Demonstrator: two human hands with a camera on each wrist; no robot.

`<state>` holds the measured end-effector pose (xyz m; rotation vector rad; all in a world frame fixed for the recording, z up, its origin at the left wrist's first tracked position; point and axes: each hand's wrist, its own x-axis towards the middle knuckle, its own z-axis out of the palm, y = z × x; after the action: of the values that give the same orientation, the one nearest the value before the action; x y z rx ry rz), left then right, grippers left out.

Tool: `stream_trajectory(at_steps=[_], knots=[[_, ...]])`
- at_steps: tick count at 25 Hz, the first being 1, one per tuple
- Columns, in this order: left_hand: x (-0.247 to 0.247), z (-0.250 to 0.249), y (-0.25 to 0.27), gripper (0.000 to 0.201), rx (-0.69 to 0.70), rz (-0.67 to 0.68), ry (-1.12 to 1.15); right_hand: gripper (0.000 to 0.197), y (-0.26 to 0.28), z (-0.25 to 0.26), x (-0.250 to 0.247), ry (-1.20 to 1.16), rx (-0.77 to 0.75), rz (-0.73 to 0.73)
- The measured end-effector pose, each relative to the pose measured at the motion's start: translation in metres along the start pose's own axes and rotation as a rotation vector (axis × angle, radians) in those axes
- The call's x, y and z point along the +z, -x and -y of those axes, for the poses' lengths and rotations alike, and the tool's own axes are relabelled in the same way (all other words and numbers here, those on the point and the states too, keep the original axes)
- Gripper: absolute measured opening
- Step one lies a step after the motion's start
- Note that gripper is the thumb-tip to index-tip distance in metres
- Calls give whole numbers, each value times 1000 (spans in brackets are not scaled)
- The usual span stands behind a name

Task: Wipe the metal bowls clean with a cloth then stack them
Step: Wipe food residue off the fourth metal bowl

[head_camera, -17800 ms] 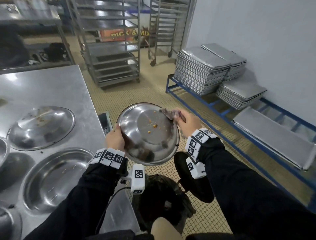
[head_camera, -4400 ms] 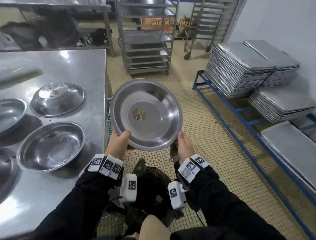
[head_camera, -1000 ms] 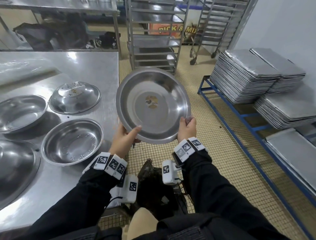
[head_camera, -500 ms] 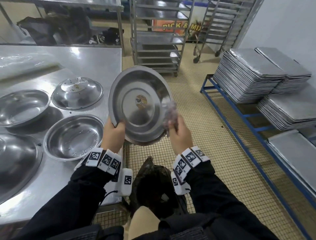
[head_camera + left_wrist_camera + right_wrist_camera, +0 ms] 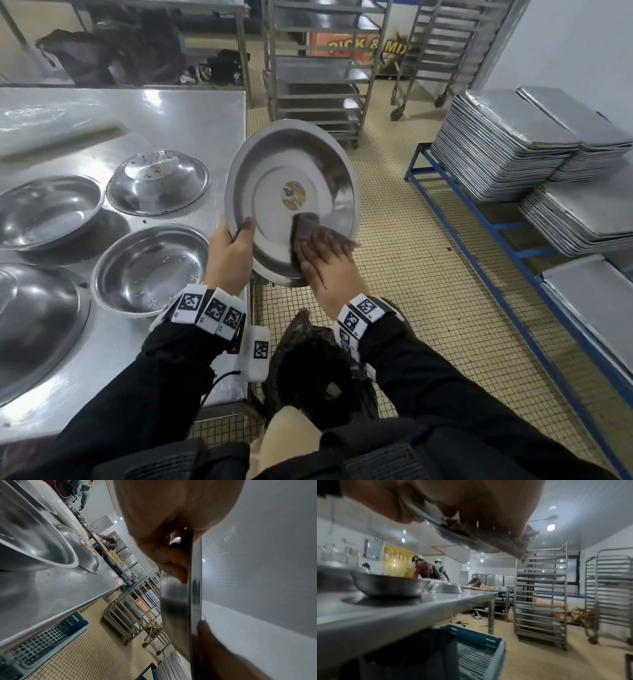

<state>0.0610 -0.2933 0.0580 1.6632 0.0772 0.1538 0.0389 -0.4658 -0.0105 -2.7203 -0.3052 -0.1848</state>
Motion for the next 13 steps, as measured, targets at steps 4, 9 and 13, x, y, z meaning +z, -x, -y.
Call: stream_trajectory(at_steps=[4, 9, 13], knots=[[4, -5, 0, 22, 29, -9, -9, 56, 11, 38, 7, -274, 13, -102], [2, -12, 4, 18, -15, 29, 99, 62, -2, -15, -16, 6, 212, -191], [3, -10, 8, 11, -153, 64, 194, 56, -21, -33, -45, -108, 289, -422]])
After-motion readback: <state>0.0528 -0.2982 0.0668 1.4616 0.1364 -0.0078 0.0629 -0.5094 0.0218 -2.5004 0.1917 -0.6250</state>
